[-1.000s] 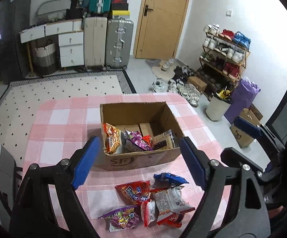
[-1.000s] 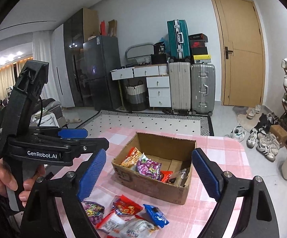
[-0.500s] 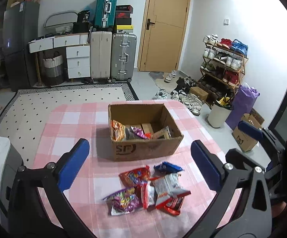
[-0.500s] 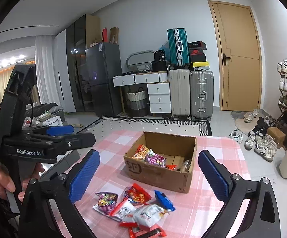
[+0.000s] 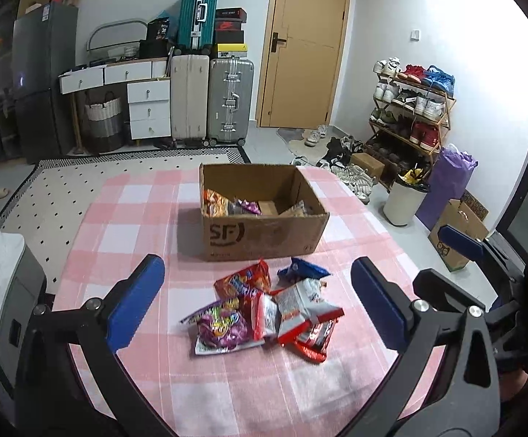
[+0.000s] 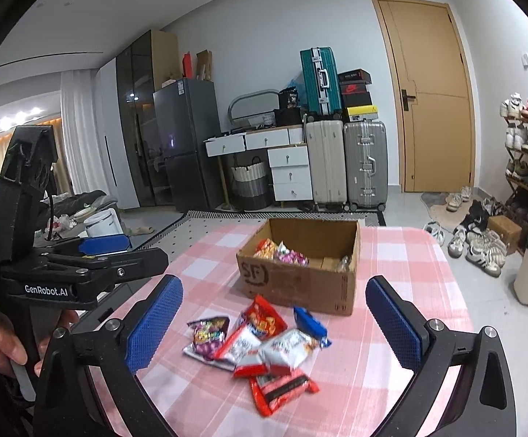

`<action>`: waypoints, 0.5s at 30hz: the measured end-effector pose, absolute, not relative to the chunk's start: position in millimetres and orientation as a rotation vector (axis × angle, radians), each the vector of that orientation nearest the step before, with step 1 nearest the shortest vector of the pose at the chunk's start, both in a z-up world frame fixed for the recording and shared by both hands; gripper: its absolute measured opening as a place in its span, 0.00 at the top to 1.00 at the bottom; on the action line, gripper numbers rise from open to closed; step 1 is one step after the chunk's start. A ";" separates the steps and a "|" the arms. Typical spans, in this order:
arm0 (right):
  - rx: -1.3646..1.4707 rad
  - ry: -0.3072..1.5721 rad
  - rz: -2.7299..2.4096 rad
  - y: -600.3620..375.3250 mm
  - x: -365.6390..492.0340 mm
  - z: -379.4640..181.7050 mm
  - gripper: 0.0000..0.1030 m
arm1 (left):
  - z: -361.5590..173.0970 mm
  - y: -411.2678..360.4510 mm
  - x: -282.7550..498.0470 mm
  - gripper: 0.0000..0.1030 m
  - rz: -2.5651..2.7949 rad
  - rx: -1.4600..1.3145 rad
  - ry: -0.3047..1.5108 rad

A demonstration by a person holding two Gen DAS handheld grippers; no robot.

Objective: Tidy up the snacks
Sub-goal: 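Move both tools back toward the remaining snack pile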

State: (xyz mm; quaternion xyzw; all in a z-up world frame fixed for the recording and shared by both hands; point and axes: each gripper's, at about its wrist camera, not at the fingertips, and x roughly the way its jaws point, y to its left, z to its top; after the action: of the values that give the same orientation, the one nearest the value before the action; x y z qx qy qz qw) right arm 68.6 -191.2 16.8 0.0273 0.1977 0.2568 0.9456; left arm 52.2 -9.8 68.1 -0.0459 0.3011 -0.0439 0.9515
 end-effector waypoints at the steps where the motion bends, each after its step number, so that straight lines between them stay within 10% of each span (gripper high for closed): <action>1: 0.056 0.406 0.521 -191.8 66.1 13.3 0.01 | 65.8 -9.6 49.8 0.01 -0.083 -0.093 0.613; 15: 0.096 0.519 0.513 -190.8 68.4 -47.8 0.01 | 11.5 6.8 44.4 0.01 -0.070 -0.125 0.655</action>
State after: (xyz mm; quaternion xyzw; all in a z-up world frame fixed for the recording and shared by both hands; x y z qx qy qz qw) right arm 68.4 -190.8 -47.8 0.0470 0.2537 0.2507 0.9330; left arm 44.4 6.8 11.5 -0.0612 0.3213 -0.0344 0.9444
